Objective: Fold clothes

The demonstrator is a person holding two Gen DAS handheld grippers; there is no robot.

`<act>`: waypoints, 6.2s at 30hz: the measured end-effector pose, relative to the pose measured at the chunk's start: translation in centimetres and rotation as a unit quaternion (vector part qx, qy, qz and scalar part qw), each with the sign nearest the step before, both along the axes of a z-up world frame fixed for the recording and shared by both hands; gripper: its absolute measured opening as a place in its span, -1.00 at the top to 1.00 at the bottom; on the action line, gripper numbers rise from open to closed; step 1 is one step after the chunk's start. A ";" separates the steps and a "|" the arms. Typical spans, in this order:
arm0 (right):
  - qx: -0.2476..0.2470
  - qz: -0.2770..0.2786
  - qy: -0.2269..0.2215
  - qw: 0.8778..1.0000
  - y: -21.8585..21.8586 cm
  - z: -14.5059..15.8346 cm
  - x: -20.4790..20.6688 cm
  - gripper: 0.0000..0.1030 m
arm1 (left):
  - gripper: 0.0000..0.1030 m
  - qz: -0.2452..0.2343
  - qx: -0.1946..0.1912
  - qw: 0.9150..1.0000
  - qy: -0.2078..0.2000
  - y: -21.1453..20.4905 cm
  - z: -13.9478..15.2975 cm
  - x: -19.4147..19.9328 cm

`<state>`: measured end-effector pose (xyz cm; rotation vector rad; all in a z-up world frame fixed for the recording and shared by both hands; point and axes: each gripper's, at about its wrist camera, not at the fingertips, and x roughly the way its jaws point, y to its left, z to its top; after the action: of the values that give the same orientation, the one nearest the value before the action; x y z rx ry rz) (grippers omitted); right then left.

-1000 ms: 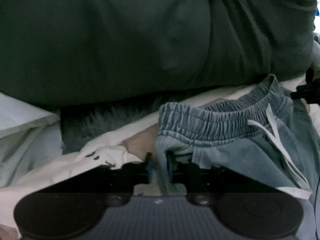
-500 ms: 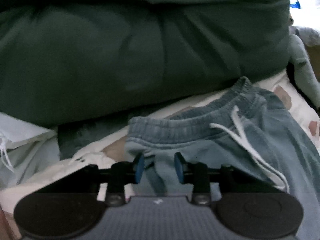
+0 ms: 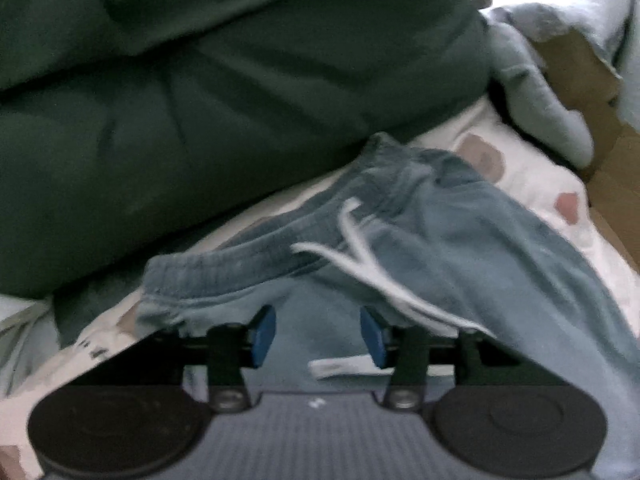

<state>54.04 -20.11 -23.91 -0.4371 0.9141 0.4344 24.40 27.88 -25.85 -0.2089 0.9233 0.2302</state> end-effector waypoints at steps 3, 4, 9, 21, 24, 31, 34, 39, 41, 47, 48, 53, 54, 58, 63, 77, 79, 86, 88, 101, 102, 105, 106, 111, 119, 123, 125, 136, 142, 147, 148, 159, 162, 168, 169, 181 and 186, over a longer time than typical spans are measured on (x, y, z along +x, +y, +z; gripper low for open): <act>-0.009 -0.036 -0.003 0.999 -4.0 0.3 -2.0 0.17 | -0.17 -0.015 0.004 1.000 -0.013 -1.3 1.1 1.2; -0.012 -0.049 -0.003 0.999 -5.4 0.5 -2.7 0.16 | -0.20 -0.020 0.008 1.000 -0.015 -1.8 1.5 1.5; -0.010 -0.131 0.011 0.991 -13.2 0.2 -6.6 0.02 | -0.21 -0.047 0.024 0.998 -0.023 -3.9 2.6 3.2; -0.034 -0.251 -0.012 0.967 -22.3 -2.4 -18.7 0.02 | -0.21 -0.095 0.034 0.995 0.008 -9.1 3.5 7.9; -0.029 -0.272 -0.014 0.962 -23.0 -2.7 -20.9 0.02 | -0.25 -0.105 0.038 0.994 0.020 -10.6 3.5 9.1; -0.010 -0.307 -0.013 0.952 -23.7 -5.4 -25.9 0.02 | -0.29 -0.154 0.055 0.985 0.053 -14.5 2.3 10.8; 0.003 -0.327 -0.003 0.945 -23.8 -7.5 -27.6 0.02 | -0.29 -0.163 0.035 0.985 0.040 -15.4 1.3 10.4; 0.012 -0.332 -0.004 0.943 -23.9 -9.2 -28.6 0.28 | -0.29 -0.153 -0.018 0.988 0.025 -15.6 -0.7 9.3; 0.021 -0.347 -0.003 0.938 -24.6 -9.0 -29.0 0.67 | -0.29 -0.144 -0.026 0.988 0.039 -15.5 -1.6 9.1; 0.028 -0.385 -0.004 0.922 -26.5 -7.6 -31.3 0.91 | -0.29 -0.149 -0.021 0.988 0.045 -15.0 -2.4 8.7; 0.029 -0.390 -0.004 0.920 -26.7 -7.3 -31.8 0.91 | -0.29 -0.149 -0.022 0.988 0.046 -14.9 -2.5 8.7; 0.032 -0.420 0.002 0.907 -28.0 -6.2 -34.4 0.91 | -0.29 -0.148 -0.026 0.987 0.048 -14.8 -2.6 8.4; 0.034 -0.427 0.007 0.903 -28.3 -6.1 -34.9 0.91 | -0.29 -0.149 -0.026 0.987 0.047 -14.8 -2.6 8.4; 0.054 -0.469 0.029 0.881 -29.3 -6.8 -37.0 0.91 | -0.29 -0.145 -0.035 0.988 0.047 -14.9 -2.6 8.6; 0.066 -0.524 0.037 0.848 -29.8 -8.2 -39.8 0.88 | -0.29 -0.146 -0.023 0.987 0.057 -15.4 -2.9 9.0; 0.123 -0.526 -0.040 0.841 -30.5 -6.2 -39.0 0.18 | -0.32 -0.145 -0.020 0.988 0.053 -16.5 -2.8 9.9; 0.120 -0.508 -0.035 0.853 -29.6 -6.6 -38.1 0.18 | -0.32 -0.149 -0.021 0.987 0.052 -16.8 -2.9 9.9; 0.103 -0.513 0.004 0.852 -29.7 -9.3 -36.4 0.16 | -0.37 -0.156 -0.017 0.986 0.049 -17.3 -3.1 10.5; 0.086 -0.517 0.015 0.852 -30.1 -10.0 -36.6 0.16 | -0.37 -0.150 -0.021 0.987 0.046 -17.1 -3.1 10.9; 0.071 -0.501 -0.005 0.863 -33.2 -9.7 -36.0 0.18 | -0.37 -0.125 -0.020 0.992 0.028 -15.8 -2.9 13.0; 0.069 -0.498 -0.009 0.864 -33.5 -9.6 -35.5 0.17 | -0.37 -0.123 -0.020 0.992 0.025 -15.7 -2.8 13.2; 0.064 -0.493 -0.021 0.867 -34.6 -9.2 -33.9 0.17 | -0.37 -0.117 -0.022 0.993 0.021 -15.3 -2.5 13.7; 0.062 -0.490 -0.024 0.869 -35.0 -9.1 -33.4 0.17 | -0.37 -0.116 -0.023 0.993 0.019 -15.2 -2.3 13.9; 0.061 -0.490 -0.040 0.868 -36.8 -9.5 -31.3 0.15 | -0.37 -0.106 -0.010 0.994 0.002 -14.4 -0.6 15.5; 0.058 -0.492 -0.028 0.868 -37.9 -11.2 -29.8 0.02 | -0.29 -0.085 -0.026 0.996 -0.015 -12.7 1.7 20.2; 0.053 -0.484 -0.028 0.873 -38.0 -11.4 -29.6 0.02 | -0.25 -0.083 -0.040 0.996 -0.010 -12.8 1.5 22.6; 0.051 -0.481 -0.030 0.875 -38.1 -11.5 -29.6 0.02 | -0.24 -0.087 -0.046 0.995 -0.003 -13.1 1.1 23.7; 0.036 -0.465 -0.009 0.885 -38.4 -12.6 -28.8 0.02 | -0.24 -0.067 -0.073 0.991 0.093 -13.5 -4.2 25.8; 0.039 -0.460 0.001 0.887 -38.5 -12.8 -28.5 0.00 | -0.24 -0.032 -0.112 0.988 0.105 -13.2 -5.4 25.8; 0.046 -0.450 0.006 0.892 -38.6 -13.1 -28.3 -0.14 | -0.24 -0.014 -0.121 0.985 0.120 -13.2 -7.2 26.2; 0.047 -0.448 0.008 0.893 -38.6 -13.2 -28.2 -0.15 | -0.24 -0.010 -0.121 0.985 0.121 -13.3 -7.5 26.3; 0.070 -0.414 0.006 0.908 -39.0 -13.3 -28.4 -0.09 | 0.44 0.013 -0.091 0.986 0.138 -13.8 -7.9 26.2; 0.075 -0.413 -0.001 0.908 -39.0 -13.0 -28.5 -0.05 | 0.69 0.010 -0.108 0.986 0.130 -13.1 -7.6 25.8; 0.062 -0.418 -0.003 0.906 -39.0 -12.7 -28.6 0.55 | 0.96 0.008 -0.125 0.986 0.107 -12.5 -6.4 24.3; 0.055 -0.418 -0.011 0.907 -38.7 -12.3 -28.6 0.58 | 0.96 0.008 -0.127 0.986 0.104 -12.4 -6.1 24.1; 0.002 -0.429 -0.126 0.894 -37.1 -6.4 -28.3 0.75 | 0.98 0.016 -0.159 0.986 0.041 -13.2 -3.9 22.1; -0.004 -0.432 -0.143 0.891 -37.1 -5.4 -27.1 0.77 | 0.98 0.020 -0.165 0.986 0.025 -13.0 -3.0 22.1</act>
<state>26.97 -57.24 -29.28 -0.0628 0.7331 -0.4445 46.53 14.88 -28.90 -0.5307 1.0059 0.1188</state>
